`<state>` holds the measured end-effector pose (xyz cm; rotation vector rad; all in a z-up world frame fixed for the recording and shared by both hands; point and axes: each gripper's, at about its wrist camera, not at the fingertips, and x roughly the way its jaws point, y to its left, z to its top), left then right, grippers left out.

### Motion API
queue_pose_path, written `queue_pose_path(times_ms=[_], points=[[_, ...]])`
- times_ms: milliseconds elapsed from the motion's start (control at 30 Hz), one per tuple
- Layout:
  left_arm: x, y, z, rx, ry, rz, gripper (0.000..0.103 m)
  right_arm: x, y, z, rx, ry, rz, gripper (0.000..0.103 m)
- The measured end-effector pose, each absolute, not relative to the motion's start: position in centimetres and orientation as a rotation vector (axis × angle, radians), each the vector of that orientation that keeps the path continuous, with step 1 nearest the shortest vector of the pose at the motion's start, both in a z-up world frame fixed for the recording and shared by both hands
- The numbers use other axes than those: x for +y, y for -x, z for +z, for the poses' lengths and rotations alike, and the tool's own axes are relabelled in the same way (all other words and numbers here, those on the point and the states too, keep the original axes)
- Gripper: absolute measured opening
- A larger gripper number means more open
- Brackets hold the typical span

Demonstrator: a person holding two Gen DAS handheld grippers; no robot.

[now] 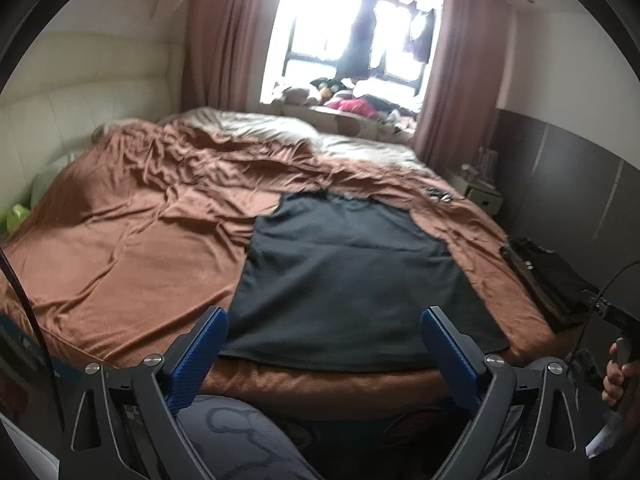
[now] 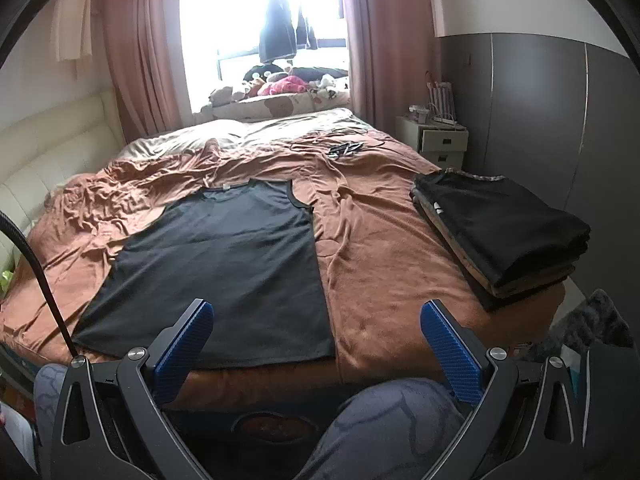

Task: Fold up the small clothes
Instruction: 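Lower both grippers to the T-shirt hem edges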

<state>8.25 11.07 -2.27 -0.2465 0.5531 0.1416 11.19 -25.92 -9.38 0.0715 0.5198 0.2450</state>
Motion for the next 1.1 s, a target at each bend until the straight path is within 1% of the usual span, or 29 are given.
queue_pose_path(times_ms=[300, 367, 400, 467, 533, 633, 700, 833, 900, 967, 1000, 1100], points=[[14.9, -11.3, -5.6, 0.67, 0.331, 0.214, 0.085, -25.1, -15.5, -10.1, 0.593, -0.065, 0.282, 0.103], [15.7, -12.1, -6.3, 0.698, 0.357, 0.223, 0.08, -25.0, -16.4, -10.4, 0.615, -0.064, 0.279, 0.103], [16.0, -12.5, -6.6, 0.709, 0.366, 0.223, 0.079, -25.0, -16.9, -10.6, 0.629, -0.068, 0.288, 0.102], [16.7, -13.1, -7.5, 0.74, 0.392, 0.223, 0.078, -24.9, -17.9, -11.0, 0.661, -0.079, 0.3, 0.097], [17.2, -13.7, -8.1, 0.76, 0.413, 0.223, 0.076, -24.9, -18.9, -11.5, 0.697, -0.092, 0.312, 0.094], [18.3, -14.5, -9.3, 0.794, 0.458, 0.219, 0.069, -24.7, -20.4, -12.0, 0.737, -0.108, 0.333, 0.091], [19.1, -15.1, -10.2, 0.818, 0.496, 0.213, 0.067, -24.7, -21.2, -12.3, 0.77, -0.126, 0.35, 0.083], [19.9, -16.3, -11.6, 0.867, 0.526, 0.222, 0.064, -25.1, -23.3, -13.4, 0.831, -0.176, 0.356, 0.08], [20.6, -16.8, -12.4, 0.89, 0.54, 0.243, 0.061, -25.4, -24.4, -14.0, 0.862, -0.198, 0.354, 0.073], [21.4, -17.2, -13.3, 0.915, 0.567, 0.26, 0.057, -25.6, -25.5, -14.4, 0.883, -0.216, 0.353, 0.07], [21.8, -17.3, -13.6, 0.926, 0.576, 0.266, 0.057, -25.7, -25.9, -14.7, 0.898, -0.229, 0.353, 0.069], [23.1, -17.5, -14.7, 0.956, 0.621, 0.289, 0.057, -26.0, -26.9, -15.3, 0.923, -0.251, 0.343, 0.068]])
